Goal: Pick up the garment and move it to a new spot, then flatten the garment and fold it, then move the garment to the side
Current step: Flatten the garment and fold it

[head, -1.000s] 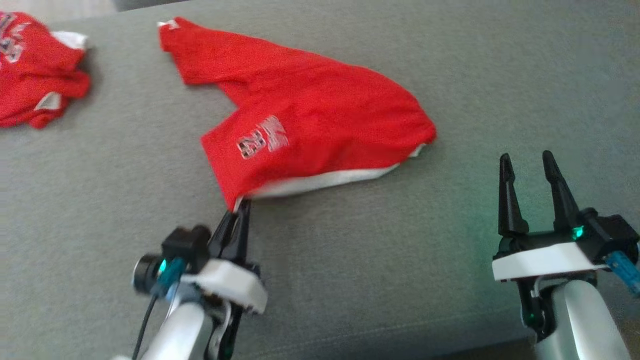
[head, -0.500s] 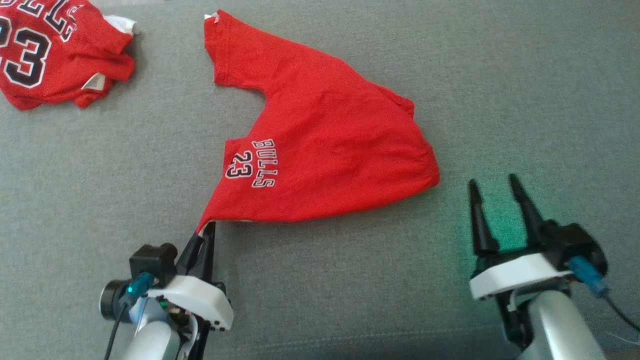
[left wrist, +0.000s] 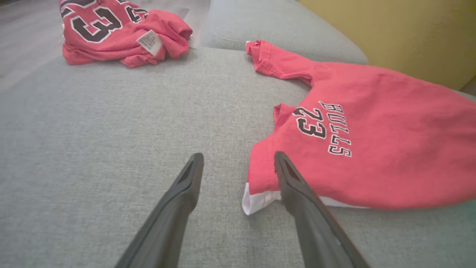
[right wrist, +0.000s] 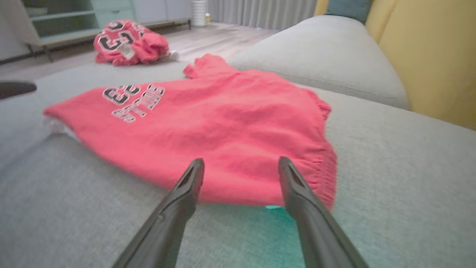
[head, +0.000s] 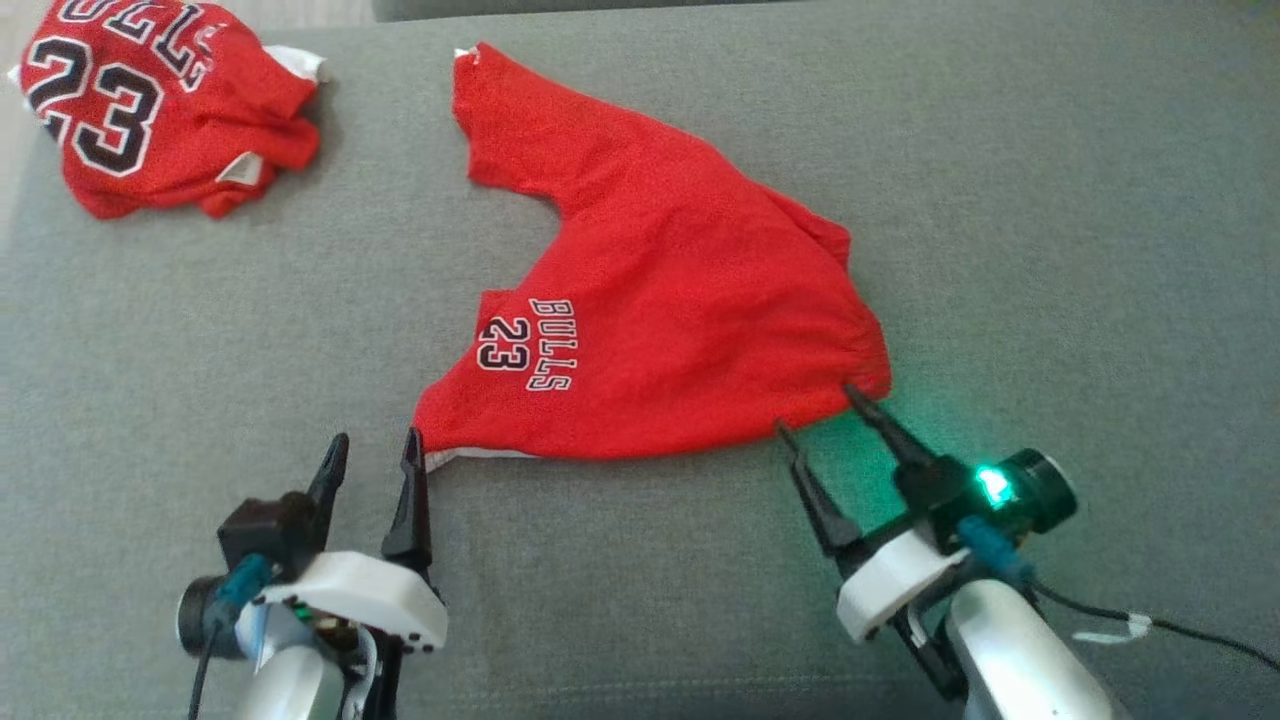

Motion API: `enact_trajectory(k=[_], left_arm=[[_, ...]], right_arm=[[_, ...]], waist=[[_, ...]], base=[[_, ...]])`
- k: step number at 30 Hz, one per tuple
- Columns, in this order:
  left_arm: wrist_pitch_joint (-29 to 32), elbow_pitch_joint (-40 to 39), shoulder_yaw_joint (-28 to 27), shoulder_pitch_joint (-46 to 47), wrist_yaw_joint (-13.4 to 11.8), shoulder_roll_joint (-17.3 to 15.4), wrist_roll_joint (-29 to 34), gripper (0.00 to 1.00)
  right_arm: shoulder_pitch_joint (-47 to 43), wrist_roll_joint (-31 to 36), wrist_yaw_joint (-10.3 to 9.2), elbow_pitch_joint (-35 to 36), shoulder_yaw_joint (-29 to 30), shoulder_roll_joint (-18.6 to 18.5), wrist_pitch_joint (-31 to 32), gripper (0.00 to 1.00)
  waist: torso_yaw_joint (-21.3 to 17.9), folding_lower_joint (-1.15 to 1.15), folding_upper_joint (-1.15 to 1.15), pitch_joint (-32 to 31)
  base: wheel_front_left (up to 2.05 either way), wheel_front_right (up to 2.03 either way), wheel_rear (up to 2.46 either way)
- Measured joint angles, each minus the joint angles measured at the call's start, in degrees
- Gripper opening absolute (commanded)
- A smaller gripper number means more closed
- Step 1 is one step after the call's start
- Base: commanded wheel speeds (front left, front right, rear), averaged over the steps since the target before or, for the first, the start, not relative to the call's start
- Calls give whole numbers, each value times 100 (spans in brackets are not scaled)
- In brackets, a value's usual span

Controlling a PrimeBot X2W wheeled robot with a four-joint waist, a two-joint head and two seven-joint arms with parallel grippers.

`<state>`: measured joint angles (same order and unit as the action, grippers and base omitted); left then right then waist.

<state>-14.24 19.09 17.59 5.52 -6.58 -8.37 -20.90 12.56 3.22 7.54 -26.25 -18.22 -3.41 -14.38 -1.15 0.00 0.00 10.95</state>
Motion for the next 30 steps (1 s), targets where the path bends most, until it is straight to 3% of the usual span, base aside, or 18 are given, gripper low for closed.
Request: enact_trajectory(k=[6, 11, 14, 17, 22, 23, 24, 30], left_arm=[[-4, -486, -177, -318, -30, 112, 23, 100], [-4, -695, -183, -387, -22, 168, 135, 100], [-4, -761, -198, -388, 3, 185, 178, 100], [-4, -778, -250, -389, 9, 213, 218, 100], [-4, -786, -359, -391, 27, 280, 242, 100], [-4, -786, -363, -393, 54, 296, 269, 100], [-4, -786, -364, -393, 54, 305, 270, 100], [-4, -790, -415, -396, 78, 327, 287, 100]], right_arm=[[349, -30, 0, -521, -730, -415, 0, 100], [795, -232, 0, -1033, -1040, -481, 2, 100], [974, -356, 0, -1401, -1204, -492, 97, 69], [1072, -470, 0, -1668, -1322, -527, 136, 49], [1305, -619, 0, -1953, -1505, -560, 136, 27], [1351, -639, 0, -2007, -1551, -560, 136, 16], [1398, -664, 0, -2060, -1602, -561, 136, 0], [1567, -813, 0, -2127, -1667, -568, 124, 0]], waist=[[131, 0, 0, -65], [240, 0, 0, -45], [315, 0, 0, -18], [378, 0, 0, 9], [409, 0, 0, 33], [410, 0, 0, 36], [410, 0, 0, 38], [407, 0, 0, 52]], base=[[0, 0, 0], [0, 0, 0], [0, 0, 0], [0, 0, 0], [0, 0, 0], [0, 0, 0], [0, 0, 0], [0, 0, 0]])
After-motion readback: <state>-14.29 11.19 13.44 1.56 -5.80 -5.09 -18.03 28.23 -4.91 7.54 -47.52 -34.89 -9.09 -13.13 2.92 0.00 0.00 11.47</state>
